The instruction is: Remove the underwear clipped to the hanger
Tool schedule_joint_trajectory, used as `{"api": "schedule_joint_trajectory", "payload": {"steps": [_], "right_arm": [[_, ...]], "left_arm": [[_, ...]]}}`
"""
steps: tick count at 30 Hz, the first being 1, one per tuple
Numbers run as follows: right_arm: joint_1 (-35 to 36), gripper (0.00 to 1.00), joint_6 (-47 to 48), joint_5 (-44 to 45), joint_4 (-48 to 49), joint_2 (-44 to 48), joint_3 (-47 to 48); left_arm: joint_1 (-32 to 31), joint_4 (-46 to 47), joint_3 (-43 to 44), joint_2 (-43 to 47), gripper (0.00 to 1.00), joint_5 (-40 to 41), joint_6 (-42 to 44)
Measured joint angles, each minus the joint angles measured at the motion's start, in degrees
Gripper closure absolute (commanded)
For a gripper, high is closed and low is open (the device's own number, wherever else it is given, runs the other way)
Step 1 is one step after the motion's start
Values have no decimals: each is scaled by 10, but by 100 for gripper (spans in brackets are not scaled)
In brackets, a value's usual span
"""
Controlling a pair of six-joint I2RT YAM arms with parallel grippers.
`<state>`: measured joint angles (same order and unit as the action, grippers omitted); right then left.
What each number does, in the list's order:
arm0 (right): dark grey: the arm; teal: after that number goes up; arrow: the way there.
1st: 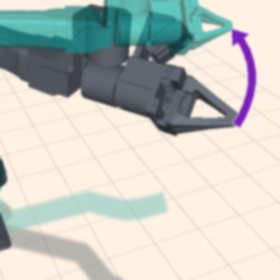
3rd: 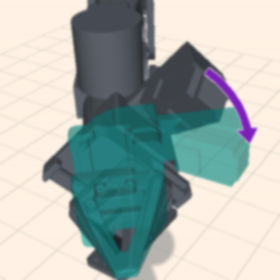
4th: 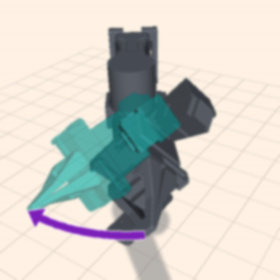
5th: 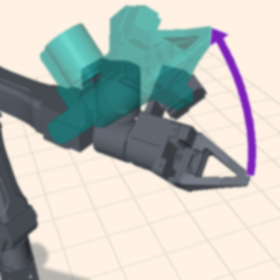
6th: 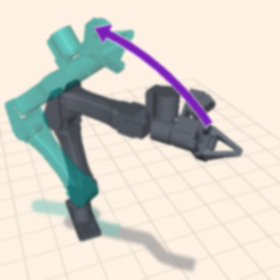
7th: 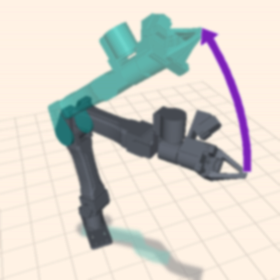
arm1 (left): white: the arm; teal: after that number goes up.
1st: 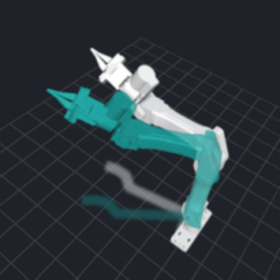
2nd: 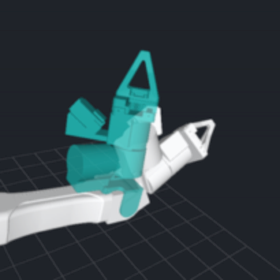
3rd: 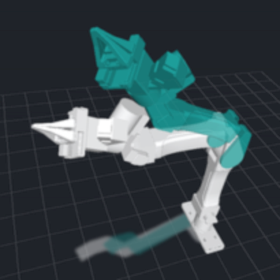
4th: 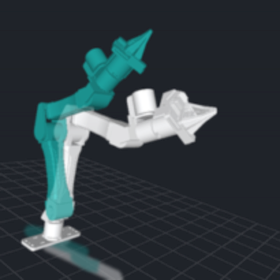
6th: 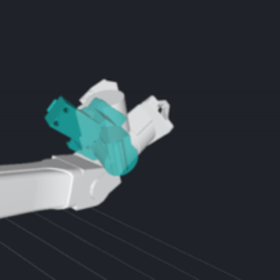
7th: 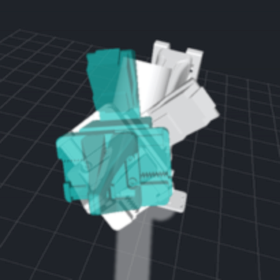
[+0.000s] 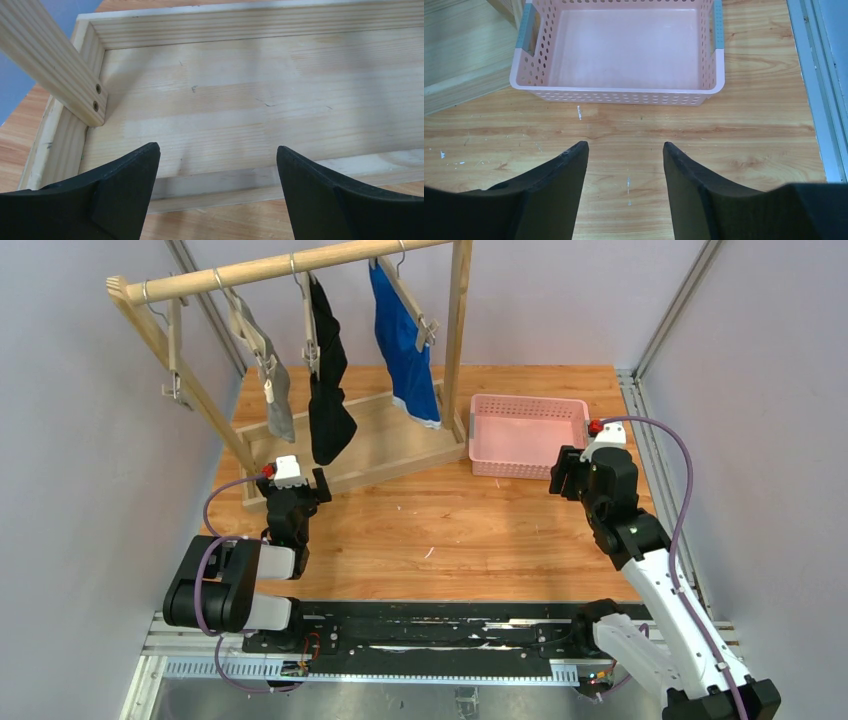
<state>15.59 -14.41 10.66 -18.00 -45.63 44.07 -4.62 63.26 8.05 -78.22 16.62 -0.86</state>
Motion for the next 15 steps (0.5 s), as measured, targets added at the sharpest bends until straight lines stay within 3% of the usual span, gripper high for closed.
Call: {"api": "schedule_joint_trajectory", "payload": {"steps": [15], "right_arm": [[0, 27, 8, 3, 1, 10, -8]], "left_arm": [[0, 0, 0, 0, 2, 0, 0]]}}
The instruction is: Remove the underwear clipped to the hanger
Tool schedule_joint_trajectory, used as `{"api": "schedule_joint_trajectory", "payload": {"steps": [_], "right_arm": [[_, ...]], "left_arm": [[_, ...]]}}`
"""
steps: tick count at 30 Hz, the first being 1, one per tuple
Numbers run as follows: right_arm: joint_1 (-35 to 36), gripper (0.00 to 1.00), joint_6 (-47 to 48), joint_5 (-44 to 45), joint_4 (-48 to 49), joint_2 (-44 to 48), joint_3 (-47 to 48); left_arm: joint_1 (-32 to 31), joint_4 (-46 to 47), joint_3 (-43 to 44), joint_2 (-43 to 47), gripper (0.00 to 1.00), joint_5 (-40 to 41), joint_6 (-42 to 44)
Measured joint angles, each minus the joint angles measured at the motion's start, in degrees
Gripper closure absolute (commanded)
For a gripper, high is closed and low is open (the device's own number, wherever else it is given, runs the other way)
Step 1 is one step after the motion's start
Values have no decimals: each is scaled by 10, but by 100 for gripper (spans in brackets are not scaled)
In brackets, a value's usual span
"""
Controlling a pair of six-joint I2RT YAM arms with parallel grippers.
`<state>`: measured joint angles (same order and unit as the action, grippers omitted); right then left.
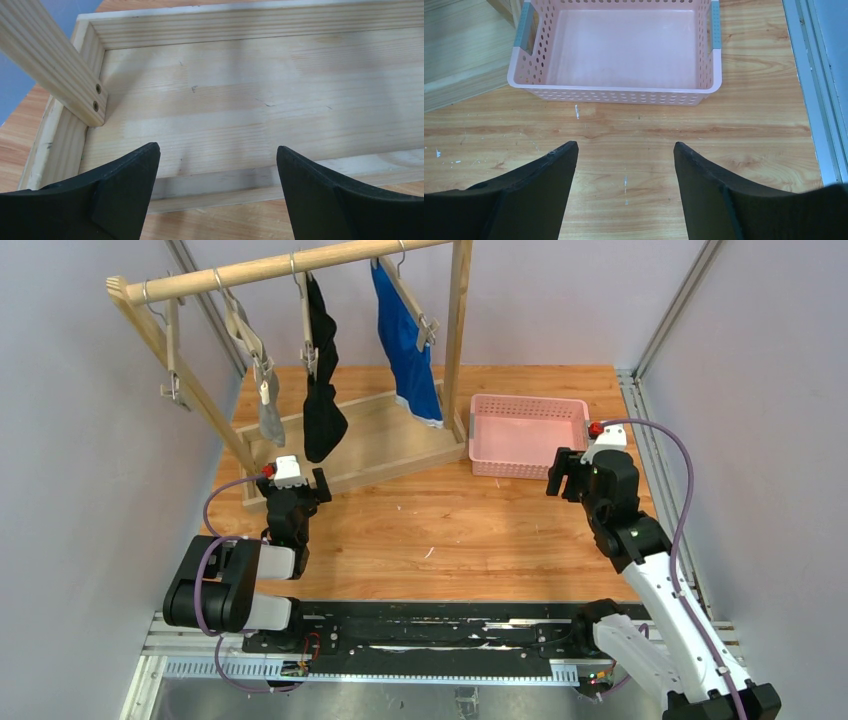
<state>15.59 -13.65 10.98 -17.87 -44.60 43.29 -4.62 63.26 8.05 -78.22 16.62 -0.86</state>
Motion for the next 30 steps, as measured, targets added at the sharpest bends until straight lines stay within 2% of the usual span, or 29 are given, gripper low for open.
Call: {"api": "schedule_joint_trajectory", "payload": {"steps": [22, 27, 30], "right_arm": [[0, 24, 5, -16, -6, 9, -1], [0, 23, 9, -15, -15, 8, 0], [0, 23, 10, -15, -16, 8, 0]], "left_arm": [[0, -11, 3, 5, 2, -9, 5], [0, -95, 25, 92, 2, -27, 11], [0, -166, 35, 195, 2, -21, 8]]}}
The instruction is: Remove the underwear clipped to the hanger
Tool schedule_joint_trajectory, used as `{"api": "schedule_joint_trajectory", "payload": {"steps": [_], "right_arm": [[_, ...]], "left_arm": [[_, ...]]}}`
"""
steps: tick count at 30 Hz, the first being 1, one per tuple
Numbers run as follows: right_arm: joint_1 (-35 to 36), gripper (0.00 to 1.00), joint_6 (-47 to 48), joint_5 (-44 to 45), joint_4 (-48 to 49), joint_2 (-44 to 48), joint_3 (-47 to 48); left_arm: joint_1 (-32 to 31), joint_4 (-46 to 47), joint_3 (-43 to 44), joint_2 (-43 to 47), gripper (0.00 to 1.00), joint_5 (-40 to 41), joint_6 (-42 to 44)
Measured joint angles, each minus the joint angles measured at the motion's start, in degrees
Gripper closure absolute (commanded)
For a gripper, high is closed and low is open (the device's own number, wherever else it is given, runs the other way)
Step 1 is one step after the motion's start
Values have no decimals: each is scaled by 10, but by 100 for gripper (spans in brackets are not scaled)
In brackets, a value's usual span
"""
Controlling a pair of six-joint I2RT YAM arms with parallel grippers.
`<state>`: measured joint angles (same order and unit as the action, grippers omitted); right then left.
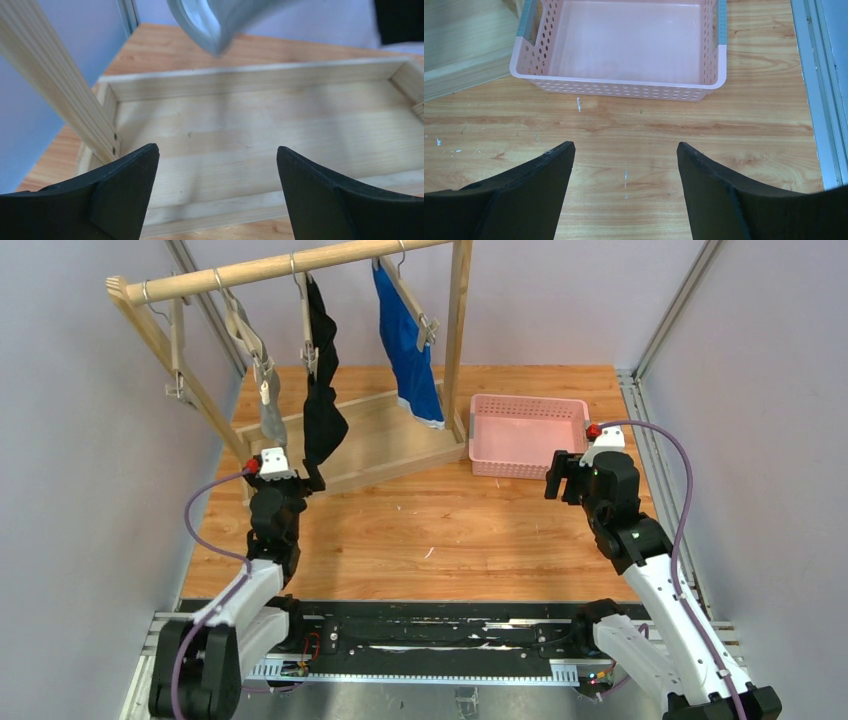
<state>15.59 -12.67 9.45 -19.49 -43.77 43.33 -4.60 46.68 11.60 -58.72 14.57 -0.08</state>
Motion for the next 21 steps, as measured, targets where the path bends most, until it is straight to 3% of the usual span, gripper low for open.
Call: {"api": "schedule_joint_trajectory", "payload": {"steps": [8, 11, 17, 21], "right_arm": [[0, 23, -1, -7, 14, -15, 0], [0, 23, -1, -16, 21, -22, 0], [0, 22, -1, -25, 34, -24, 0], [0, 22, -1, -25, 34, -18, 0]], "left_arm": [[-4, -233, 30, 236, 2, -65, -29], [-31, -306, 49, 264, 2, -80, -40], [-170, -442, 100, 289, 2, -82, -45], [-229, -504, 171, 278, 2, -92, -45]]}}
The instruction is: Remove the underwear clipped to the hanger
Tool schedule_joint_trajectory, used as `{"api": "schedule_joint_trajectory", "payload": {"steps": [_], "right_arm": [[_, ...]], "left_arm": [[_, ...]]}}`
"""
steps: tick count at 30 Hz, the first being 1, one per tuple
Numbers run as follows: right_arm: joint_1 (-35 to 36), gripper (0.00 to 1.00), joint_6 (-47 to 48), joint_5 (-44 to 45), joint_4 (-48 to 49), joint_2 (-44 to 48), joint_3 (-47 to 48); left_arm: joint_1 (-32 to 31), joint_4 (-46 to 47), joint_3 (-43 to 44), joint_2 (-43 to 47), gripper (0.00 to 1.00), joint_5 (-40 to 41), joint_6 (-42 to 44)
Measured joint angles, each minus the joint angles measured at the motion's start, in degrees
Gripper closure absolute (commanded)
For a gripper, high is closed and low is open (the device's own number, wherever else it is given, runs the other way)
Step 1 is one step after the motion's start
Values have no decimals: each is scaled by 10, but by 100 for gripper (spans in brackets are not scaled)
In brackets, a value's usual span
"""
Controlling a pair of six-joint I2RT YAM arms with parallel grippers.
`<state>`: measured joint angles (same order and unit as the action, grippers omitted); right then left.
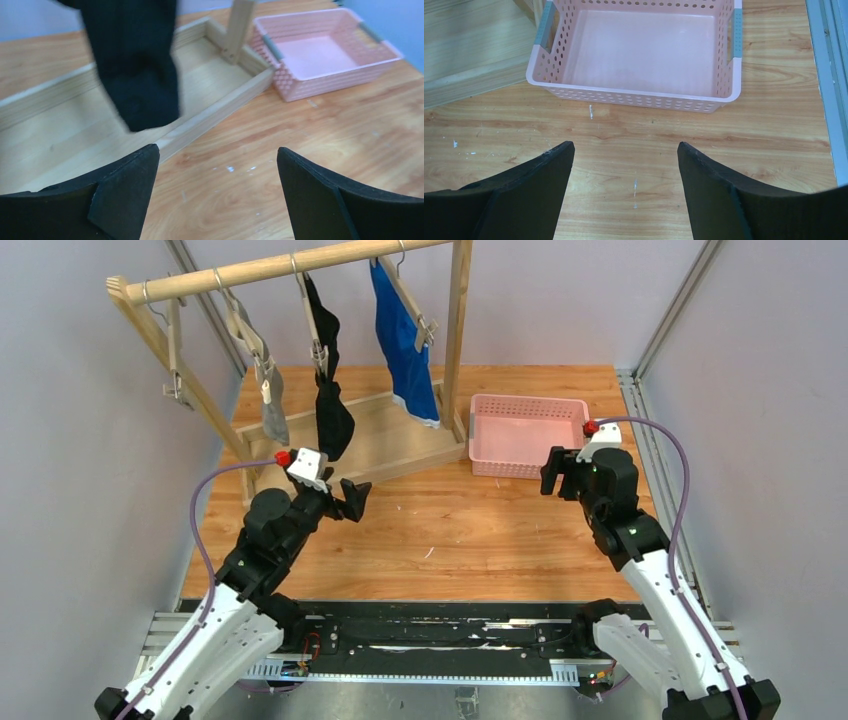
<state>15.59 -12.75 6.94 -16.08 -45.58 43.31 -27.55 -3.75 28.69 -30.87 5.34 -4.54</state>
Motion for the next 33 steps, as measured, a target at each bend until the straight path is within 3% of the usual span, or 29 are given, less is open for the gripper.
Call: {"api": "schedule_joint_trajectory", "payload": {"steps": [6, 18, 29, 33], "right_arm": [[0, 22, 0, -1, 1, 14, -4], [2, 22, 0, -4, 2, 14, -5], [2, 22, 0, -5, 1, 3, -3], [9, 22, 0, -8, 1, -1, -3]], "left_arm": [[-54, -74, 127, -40, 2, -39, 1], [-60, -172, 442, -154, 2, -74, 29], [-60, -380, 912, -359, 2, 26, 70], [-60, -440, 993, -401, 2, 98, 96]]}}
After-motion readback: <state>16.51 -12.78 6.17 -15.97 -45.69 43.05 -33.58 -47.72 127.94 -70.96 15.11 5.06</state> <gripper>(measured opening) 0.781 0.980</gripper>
